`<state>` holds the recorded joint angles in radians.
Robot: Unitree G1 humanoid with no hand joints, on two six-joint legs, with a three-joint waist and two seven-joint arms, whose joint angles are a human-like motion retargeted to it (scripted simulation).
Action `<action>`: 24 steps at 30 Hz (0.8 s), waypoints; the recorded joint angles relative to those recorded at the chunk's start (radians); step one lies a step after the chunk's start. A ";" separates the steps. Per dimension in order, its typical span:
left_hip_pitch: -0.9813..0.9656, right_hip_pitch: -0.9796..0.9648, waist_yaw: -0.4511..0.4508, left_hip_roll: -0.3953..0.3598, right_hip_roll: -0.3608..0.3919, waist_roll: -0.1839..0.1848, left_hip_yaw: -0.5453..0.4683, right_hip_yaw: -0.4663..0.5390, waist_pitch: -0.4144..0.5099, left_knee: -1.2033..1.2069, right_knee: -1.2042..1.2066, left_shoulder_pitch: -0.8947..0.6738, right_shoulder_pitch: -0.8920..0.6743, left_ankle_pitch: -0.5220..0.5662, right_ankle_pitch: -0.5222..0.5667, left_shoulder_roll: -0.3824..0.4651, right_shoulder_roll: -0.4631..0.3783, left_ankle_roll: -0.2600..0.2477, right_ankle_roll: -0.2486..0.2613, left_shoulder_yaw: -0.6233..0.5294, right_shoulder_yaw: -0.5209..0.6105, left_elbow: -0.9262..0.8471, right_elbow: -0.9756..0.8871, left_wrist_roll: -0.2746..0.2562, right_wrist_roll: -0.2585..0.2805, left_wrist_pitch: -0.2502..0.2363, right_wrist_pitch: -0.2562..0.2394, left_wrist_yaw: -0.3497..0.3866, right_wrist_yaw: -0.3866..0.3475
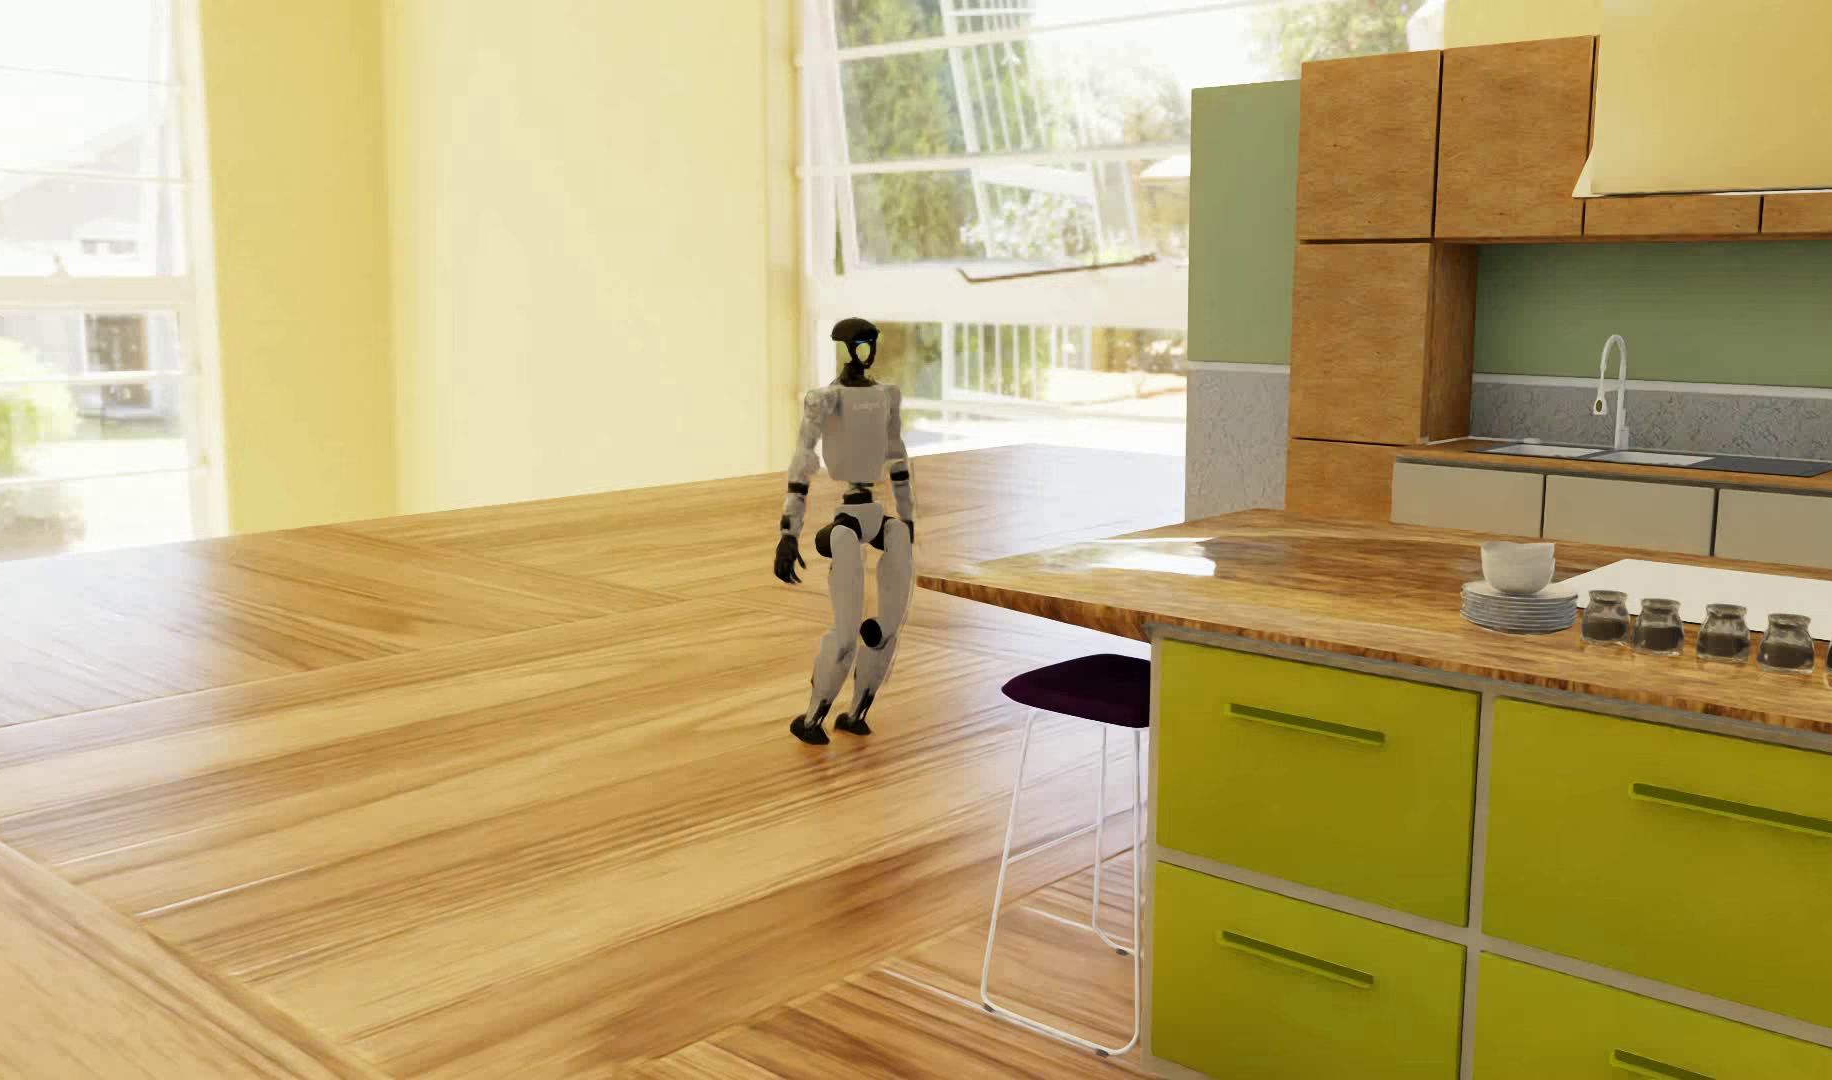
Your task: Stretch out
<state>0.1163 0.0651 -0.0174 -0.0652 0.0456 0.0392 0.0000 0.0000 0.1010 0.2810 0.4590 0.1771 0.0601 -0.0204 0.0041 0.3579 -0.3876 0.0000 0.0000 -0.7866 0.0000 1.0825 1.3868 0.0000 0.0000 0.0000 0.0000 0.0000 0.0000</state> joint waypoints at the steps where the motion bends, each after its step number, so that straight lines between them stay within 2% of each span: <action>1: 0.001 -0.005 0.000 0.000 0.002 0.000 0.000 0.000 0.002 0.000 0.003 0.003 0.001 0.000 -0.009 0.000 0.002 0.000 0.000 0.009 0.000 -0.005 0.000 0.000 0.000 0.000 0.000 0.000 0.000; 5: -0.006 -0.020 0.015 0.000 0.007 -0.003 0.000 0.000 0.013 0.006 0.010 -0.004 -0.060 0.000 -0.025 0.006 -0.018 0.000 0.000 -0.013 0.000 -0.006 0.007 0.000 0.000 0.000 0.000 0.000 0.000; 6: -0.014 -0.033 0.027 -0.001 0.006 -0.009 0.000 0.000 0.011 0.006 0.013 -0.007 -0.112 0.003 -0.022 0.010 -0.037 0.000 0.000 -0.008 -0.208 -0.004 0.028 0.000 0.000 0.000 0.000 0.000 0.000; 7: -0.018 -0.041 0.040 -0.003 0.004 -0.016 0.000 0.000 0.012 0.001 0.015 -0.011 -0.189 0.010 -0.014 0.017 -0.060 0.000 0.000 -0.015 1.051 -0.003 -0.209 0.000 0.000 0.000 0.000 0.000 0.000; 8: -0.018 -0.047 0.057 -0.005 0.003 -0.025 0.000 0.000 0.011 -0.008 0.017 -0.012 -0.266 0.021 -0.004 0.026 -0.090 0.000 0.000 -0.007 0.982 -0.003 -0.212 0.000 0.000 0.000 0.000 0.000 0.000; 9: -0.019 -0.053 0.070 0.001 0.011 -0.032 0.000 0.000 0.016 -0.017 0.007 -0.023 -0.404 0.030 0.017 0.041 -0.137 0.000 0.000 -0.071 0.962 0.001 -0.192 0.000 0.000 0.000 0.000 0.000 0.000; 13: -0.029 -0.056 0.153 -0.001 0.008 -0.075 0.000 0.000 0.022 -0.025 -0.003 -0.073 -0.824 0.055 0.065 0.097 -0.337 0.000 0.000 -0.073 0.962 -0.012 -0.112 0.000 0.000 0.000 0.000 0.000 0.000; 17: -0.043 -0.045 0.173 0.001 0.006 -0.130 0.000 0.000 0.023 -0.033 -0.020 -0.105 -1.217 0.063 0.092 0.153 -0.502 0.000 0.000 -0.075 0.962 -0.021 -0.009 0.000 0.000 0.000 0.000 0.000 0.000; 18: -0.042 -0.042 0.174 0.004 0.007 -0.147 0.000 0.000 0.024 -0.042 0.009 -0.105 -1.300 0.064 0.094 0.169 -0.529 0.000 0.000 -0.068 0.962 -0.019 0.021 0.000 0.000 0.000 0.000 0.000 0.000; 19: -0.044 -0.042 0.169 0.003 0.006 -0.163 0.000 0.000 0.021 -0.047 -0.178 -0.105 -1.377 0.066 0.032 0.182 -0.553 0.000 0.000 -0.066 0.962 -0.015 0.041 0.000 0.000 0.000 0.000 0.000 0.000; 20: -0.044 -0.042 0.169 0.004 0.008 -0.174 0.000 0.000 0.022 -0.052 -0.180 -0.105 -1.451 0.067 0.014 0.192 -0.575 0.000 0.000 -0.066 0.962 -0.013 0.062 0.000 0.000 0.000 0.000 0.000 0.000; 23: -0.055 -0.044 0.166 0.007 0.011 -0.202 0.000 0.000 0.021 -0.044 -0.187 -0.104 -1.624 0.052 0.036 0.217 -0.621 0.000 0.000 -0.075 0.962 -0.008 0.146 0.000 0.000 0.000 0.000 0.000 0.000; 24: -0.057 -0.043 0.165 0.007 0.011 -0.208 0.000 0.000 0.020 -0.042 -0.189 -0.102 -1.609 0.049 0.039 0.222 -0.626 0.000 0.000 -0.075 0.962 -0.006 0.181 0.000 0.000 0.000 0.000 0.000 0.000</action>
<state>0.0596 0.0218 0.1480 -0.0580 0.0563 -0.1689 0.0000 0.0000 0.1210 0.2389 0.2704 0.0756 -1.5490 0.0284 0.0432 0.5797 -1.0139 0.0000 0.0000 -0.8614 0.9617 1.0762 1.5682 0.0000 0.0000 0.0000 0.0000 0.0000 0.0000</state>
